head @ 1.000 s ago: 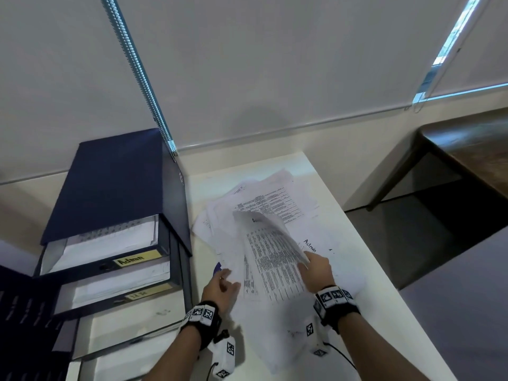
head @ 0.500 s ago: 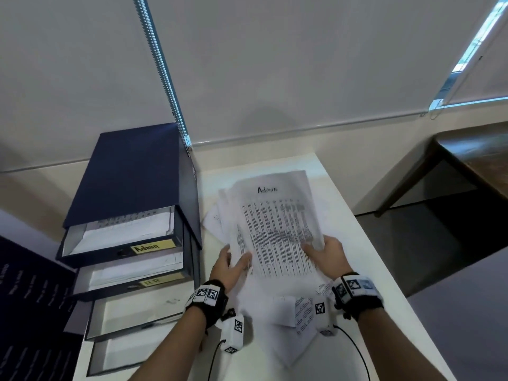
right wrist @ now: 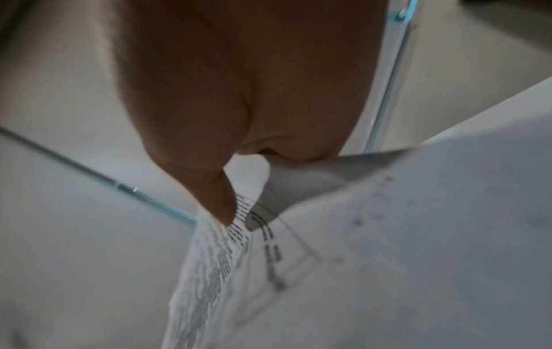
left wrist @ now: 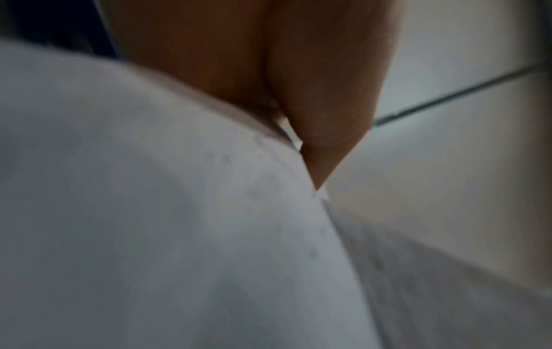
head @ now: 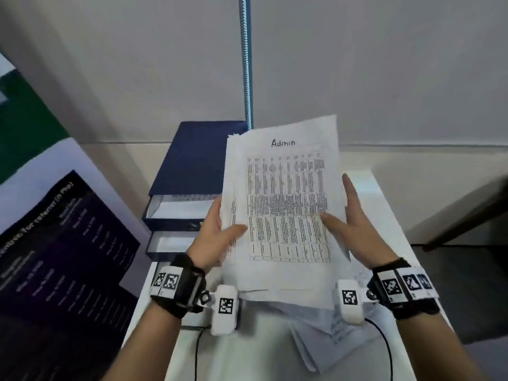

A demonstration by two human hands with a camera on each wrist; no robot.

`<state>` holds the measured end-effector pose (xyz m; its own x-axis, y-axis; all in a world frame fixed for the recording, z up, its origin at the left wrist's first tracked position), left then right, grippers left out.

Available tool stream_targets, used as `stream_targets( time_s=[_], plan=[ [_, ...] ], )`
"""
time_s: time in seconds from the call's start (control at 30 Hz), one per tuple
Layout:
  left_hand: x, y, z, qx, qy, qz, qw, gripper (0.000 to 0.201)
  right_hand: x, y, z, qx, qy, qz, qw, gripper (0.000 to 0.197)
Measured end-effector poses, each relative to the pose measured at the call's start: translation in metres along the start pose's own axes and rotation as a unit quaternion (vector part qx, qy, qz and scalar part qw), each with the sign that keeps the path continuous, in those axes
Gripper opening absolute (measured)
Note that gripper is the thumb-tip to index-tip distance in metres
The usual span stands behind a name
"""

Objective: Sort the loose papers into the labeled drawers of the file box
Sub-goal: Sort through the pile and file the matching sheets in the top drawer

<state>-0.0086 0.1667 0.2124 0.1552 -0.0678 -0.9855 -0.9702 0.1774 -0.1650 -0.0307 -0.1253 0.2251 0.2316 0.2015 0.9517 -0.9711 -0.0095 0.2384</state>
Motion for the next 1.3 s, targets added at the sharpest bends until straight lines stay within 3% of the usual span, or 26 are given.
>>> stream_targets(
  time_s=[0.17, 0.27, 0.37, 0.4, 0.5, 0.53, 0.63, 0.73, 0.83, 1.0, 1.07, 1.17, 1.23, 1.3],
  plan=[
    [-0.027, 0.036, 0.081, -0.099, 0.035, 0.045, 0.993, 0.067, 0.018, 0.0, -0.089, 0.099, 0.061, -0.021, 0.993, 0.073],
    [-0.041, 0.056, 0.121, -0.133, 0.021, 0.045, 0.99, 0.069, 0.022, 0.002, -0.138, 0.163, 0.018, -0.112, 0.98, 0.053],
    [-0.052, 0.074, 0.146, -0.148, 0.018, 0.058, 0.987, 0.047, 0.023, 0.005, -0.173, 0.189, -0.073, -0.197, 0.959, 0.041],
    [-0.054, 0.081, 0.153, -0.154, 0.007, 0.074, 0.985, 0.051, 0.023, 0.005, -0.181, 0.192, -0.101, -0.214, 0.952, 0.04],
    [-0.057, 0.097, 0.17, -0.126, -0.006, 0.105, 0.986, 0.11, 0.023, 0.006, -0.194, 0.179, -0.136, -0.24, 0.944, 0.038],
    [-0.058, 0.101, 0.174, -0.12, 0.0, 0.108, 0.987, 0.11, 0.025, 0.006, -0.196, 0.192, -0.139, -0.246, 0.94, 0.036],
    [-0.066, 0.106, 0.179, -0.121, 0.022, 0.095, 0.988, 0.069, 0.029, 0.004, -0.201, 0.22, -0.132, -0.261, 0.931, 0.037],
    [-0.068, 0.103, 0.181, -0.097, 0.03, 0.09, 0.991, 0.061, 0.035, -0.001, -0.193, 0.196, -0.183, -0.256, 0.929, 0.039],
    [-0.065, 0.09, 0.183, -0.123, 0.032, 0.099, 0.987, 0.057, 0.044, -0.016, -0.188, 0.144, -0.258, -0.254, 0.921, 0.03],
    [-0.043, 0.058, 0.18, -0.111, 0.002, 0.1, 0.989, 0.042, 0.048, -0.048, -0.197, 0.084, -0.249, -0.285, 0.922, 0.041],
    [-0.028, 0.04, 0.179, -0.148, -0.016, 0.093, 0.984, 0.04, 0.049, -0.054, -0.196, 0.077, -0.215, -0.306, 0.924, 0.044],
    [-0.006, 0.013, 0.18, -0.229, -0.052, 0.066, 0.97, 0.035, 0.048, -0.064, -0.194, 0.127, -0.167, -0.304, 0.929, 0.041],
    [0.008, -0.004, 0.181, -0.261, -0.131, 0.039, 0.956, 0.045, 0.049, -0.076, -0.199, 0.119, -0.165, -0.285, 0.937, 0.035],
    [0.017, -0.015, 0.176, -0.245, -0.302, 0.021, 0.921, 0.05, 0.051, -0.095, -0.207, 0.066, -0.152, -0.262, 0.951, 0.028]
  ],
)
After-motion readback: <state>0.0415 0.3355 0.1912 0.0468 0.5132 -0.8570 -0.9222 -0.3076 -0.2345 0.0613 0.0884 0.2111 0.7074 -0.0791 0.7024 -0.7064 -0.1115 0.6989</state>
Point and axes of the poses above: each hand's wrist, its own y-axis away from the middle knuckle, its own z-axis out of the back of the hand, x = y × z, the point moved 1 cm from there along -y, towards the middle knuckle, and after that the axes turned 15 degrees about -z, right-handed, at the moved point
